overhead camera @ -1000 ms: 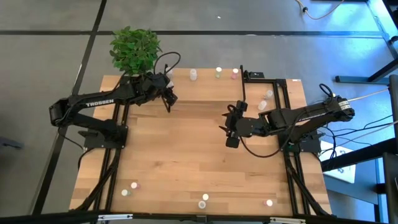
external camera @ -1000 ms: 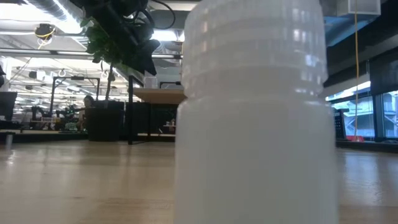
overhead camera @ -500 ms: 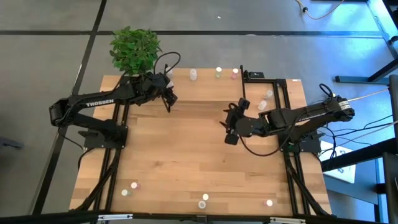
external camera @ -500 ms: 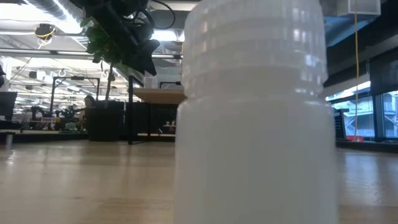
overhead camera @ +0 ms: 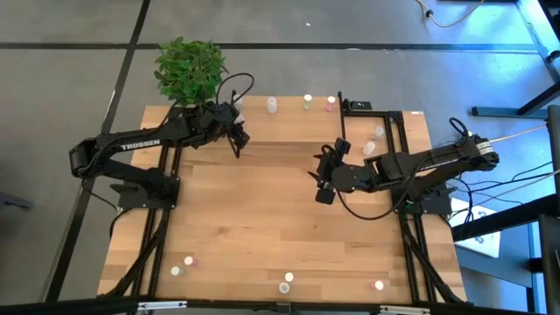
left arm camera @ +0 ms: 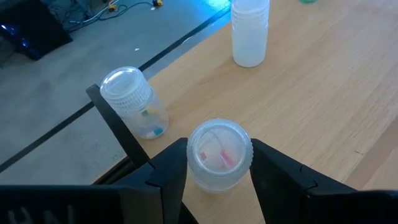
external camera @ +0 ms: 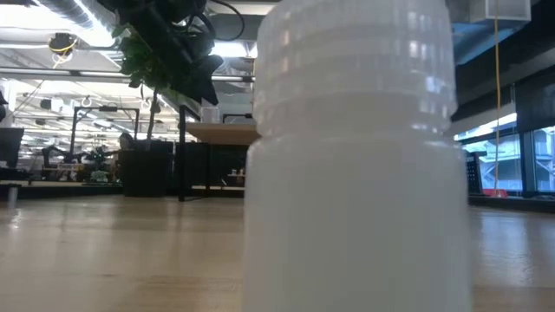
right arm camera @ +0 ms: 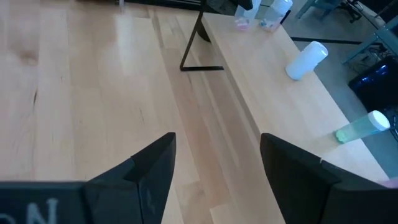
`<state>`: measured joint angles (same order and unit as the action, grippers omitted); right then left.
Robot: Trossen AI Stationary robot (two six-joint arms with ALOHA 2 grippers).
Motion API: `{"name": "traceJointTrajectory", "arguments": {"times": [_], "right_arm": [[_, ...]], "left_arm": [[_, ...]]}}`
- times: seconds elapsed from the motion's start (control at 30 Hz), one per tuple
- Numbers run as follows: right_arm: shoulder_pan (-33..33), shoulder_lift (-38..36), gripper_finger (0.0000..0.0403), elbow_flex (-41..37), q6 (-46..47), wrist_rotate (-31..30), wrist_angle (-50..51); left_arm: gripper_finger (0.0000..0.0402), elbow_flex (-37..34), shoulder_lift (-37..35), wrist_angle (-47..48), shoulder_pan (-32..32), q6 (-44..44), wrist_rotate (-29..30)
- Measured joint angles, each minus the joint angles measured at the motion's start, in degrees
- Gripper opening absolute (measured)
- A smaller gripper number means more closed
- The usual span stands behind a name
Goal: Pick and place medicine bottles onto shelf by color
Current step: Put the middle right transparent pill bottle on the shelf aligned with the other transparent pill bottle
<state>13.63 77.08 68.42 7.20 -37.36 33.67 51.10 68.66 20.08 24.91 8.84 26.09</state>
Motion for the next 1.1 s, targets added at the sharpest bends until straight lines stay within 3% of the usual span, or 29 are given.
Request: {"name": "traceJointTrajectory", "arguments": {"times": [0.83,1.1], "right_arm": [[0.0,0.0,0.0236,0.0,-0.1,0.0,0.0],[0.0,0.0,0.0236,0.0,-0.1,0.0,0.0]], "left_arm": [[0.016,0.0,0.0,0.0,0.0,-0.1,0.0],[0.0195,0.0,0.0,0.0,0.0,0.0,0.4]]}}
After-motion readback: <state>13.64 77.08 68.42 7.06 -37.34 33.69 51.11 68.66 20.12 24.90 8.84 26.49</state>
